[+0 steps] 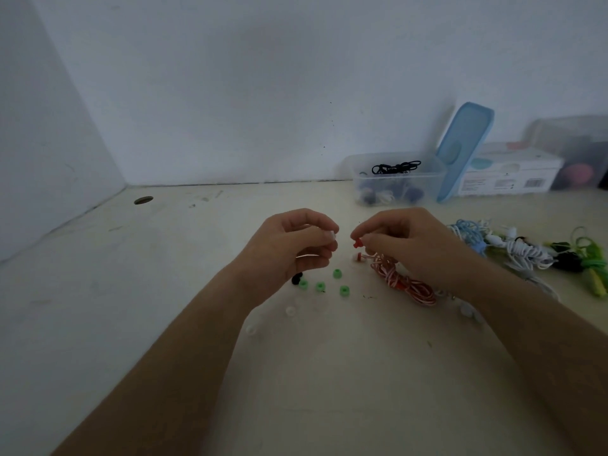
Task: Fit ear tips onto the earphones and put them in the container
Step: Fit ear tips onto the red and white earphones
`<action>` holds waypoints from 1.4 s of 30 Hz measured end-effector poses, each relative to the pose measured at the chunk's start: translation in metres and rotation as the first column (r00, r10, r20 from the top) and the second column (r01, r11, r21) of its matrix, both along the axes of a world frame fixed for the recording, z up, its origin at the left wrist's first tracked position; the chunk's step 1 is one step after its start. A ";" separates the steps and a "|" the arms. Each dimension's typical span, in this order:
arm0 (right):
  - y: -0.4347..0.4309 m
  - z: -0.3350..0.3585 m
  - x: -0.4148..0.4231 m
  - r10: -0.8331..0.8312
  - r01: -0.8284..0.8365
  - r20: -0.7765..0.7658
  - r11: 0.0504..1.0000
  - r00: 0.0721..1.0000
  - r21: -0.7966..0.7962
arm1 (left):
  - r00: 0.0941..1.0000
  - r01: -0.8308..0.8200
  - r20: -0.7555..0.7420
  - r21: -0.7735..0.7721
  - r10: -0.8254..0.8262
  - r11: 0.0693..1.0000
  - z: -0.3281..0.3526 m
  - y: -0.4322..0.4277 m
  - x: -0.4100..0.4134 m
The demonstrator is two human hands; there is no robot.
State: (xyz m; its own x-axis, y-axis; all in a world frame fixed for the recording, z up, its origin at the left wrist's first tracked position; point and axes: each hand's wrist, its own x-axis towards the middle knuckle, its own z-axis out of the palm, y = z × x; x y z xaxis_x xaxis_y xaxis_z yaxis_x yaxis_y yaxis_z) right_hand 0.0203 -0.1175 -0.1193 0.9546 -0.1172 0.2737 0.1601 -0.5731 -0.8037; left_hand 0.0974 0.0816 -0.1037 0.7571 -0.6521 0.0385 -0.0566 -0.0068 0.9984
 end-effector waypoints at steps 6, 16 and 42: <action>0.001 0.002 -0.002 0.008 -0.009 0.021 0.997 1.000 0.074 | 1.000 0.011 -0.009 -0.040 -0.011 0.999 -0.004 -0.001 0.000; 0.003 0.002 -0.002 0.029 -0.034 0.048 0.992 0.998 0.122 | 0.994 -0.033 0.105 0.013 0.031 0.999 -0.011 -0.006 0.000; 0.003 0.004 -0.005 0.040 -0.054 0.088 0.986 0.995 0.156 | 0.984 0.001 0.177 0.025 -0.005 1.000 -0.012 -0.007 0.002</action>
State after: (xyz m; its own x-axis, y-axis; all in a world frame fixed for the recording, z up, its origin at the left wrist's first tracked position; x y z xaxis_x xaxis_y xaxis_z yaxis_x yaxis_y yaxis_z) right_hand 0.0156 -0.1143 -0.1157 0.9342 -0.1210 0.3355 0.2552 -0.4305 -0.8658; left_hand 0.0994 0.0746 -0.1162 0.7377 -0.6569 0.1557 -0.2327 -0.0309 0.9721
